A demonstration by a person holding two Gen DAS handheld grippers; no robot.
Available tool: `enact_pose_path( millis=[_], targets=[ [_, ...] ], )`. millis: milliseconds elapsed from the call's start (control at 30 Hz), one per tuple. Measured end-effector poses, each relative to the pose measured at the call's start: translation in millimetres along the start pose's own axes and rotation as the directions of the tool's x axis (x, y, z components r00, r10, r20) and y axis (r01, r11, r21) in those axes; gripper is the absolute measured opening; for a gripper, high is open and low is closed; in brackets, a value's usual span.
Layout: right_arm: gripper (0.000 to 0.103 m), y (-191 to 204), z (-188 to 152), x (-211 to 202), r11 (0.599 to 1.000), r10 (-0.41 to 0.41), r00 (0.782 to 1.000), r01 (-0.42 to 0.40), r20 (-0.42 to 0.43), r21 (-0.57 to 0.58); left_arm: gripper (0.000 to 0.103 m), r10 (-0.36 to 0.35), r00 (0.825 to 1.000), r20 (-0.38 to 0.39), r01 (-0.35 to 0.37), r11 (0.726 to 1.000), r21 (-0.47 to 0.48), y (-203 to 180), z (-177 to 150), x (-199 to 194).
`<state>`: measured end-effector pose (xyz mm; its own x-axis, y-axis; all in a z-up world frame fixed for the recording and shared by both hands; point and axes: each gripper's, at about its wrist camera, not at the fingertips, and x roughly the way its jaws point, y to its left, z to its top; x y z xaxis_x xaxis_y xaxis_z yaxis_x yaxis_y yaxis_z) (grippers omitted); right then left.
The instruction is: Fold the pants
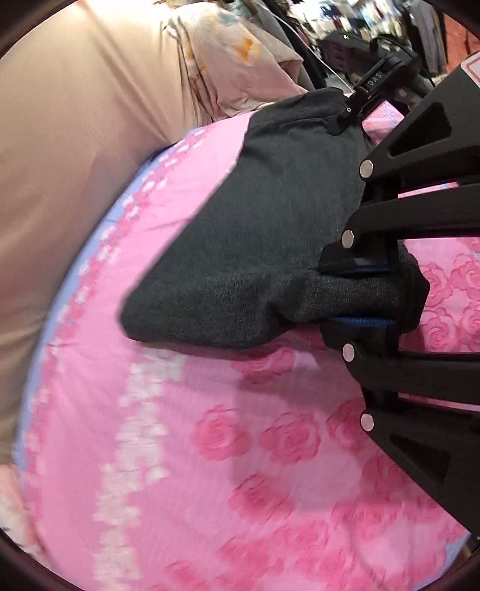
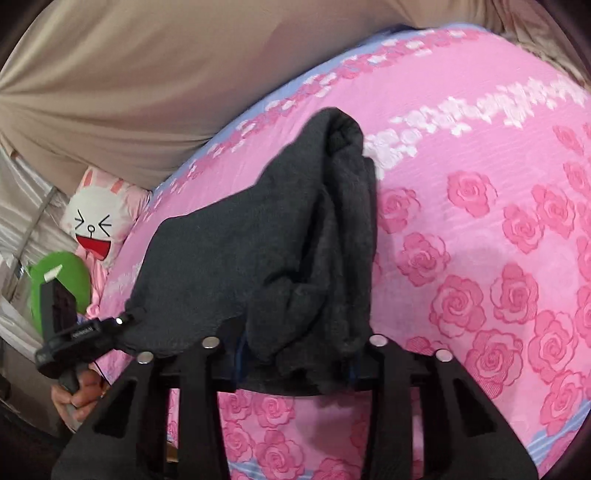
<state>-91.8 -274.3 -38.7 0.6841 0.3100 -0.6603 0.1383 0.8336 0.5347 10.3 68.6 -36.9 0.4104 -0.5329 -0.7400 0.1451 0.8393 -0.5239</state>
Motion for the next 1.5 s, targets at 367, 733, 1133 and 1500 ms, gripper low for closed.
enact_pose_path(
  millis=[367, 733, 1133, 1500],
  targets=[
    [0.068, -1, -38, -12, 1.000, 0.003, 0.999, -0.002, -0.046, 0.020, 0.062, 0.178, 0.983, -0.047, -0.178, 0.984, 0.010, 17, -30, -21],
    [0.085, 8, -32, 11, 0.994, 0.098, 0.995, -0.096, -0.032, 0.047, 0.079, 0.217, 0.976, -0.025, -0.213, 0.972, 0.100, -14, -19, 5],
    [0.083, 10, -18, 36, 0.995, 0.089, 0.996, -0.089, 0.005, 0.051, 0.082, 0.245, 0.970, -0.006, -0.241, 0.958, 0.158, -36, -2, 36],
    [0.051, -6, -19, 32, 0.995, 0.068, 0.998, -0.068, 0.003, 0.079, 0.055, 0.185, 0.982, -0.040, -0.179, 0.976, 0.123, -35, 5, 36]
  ],
)
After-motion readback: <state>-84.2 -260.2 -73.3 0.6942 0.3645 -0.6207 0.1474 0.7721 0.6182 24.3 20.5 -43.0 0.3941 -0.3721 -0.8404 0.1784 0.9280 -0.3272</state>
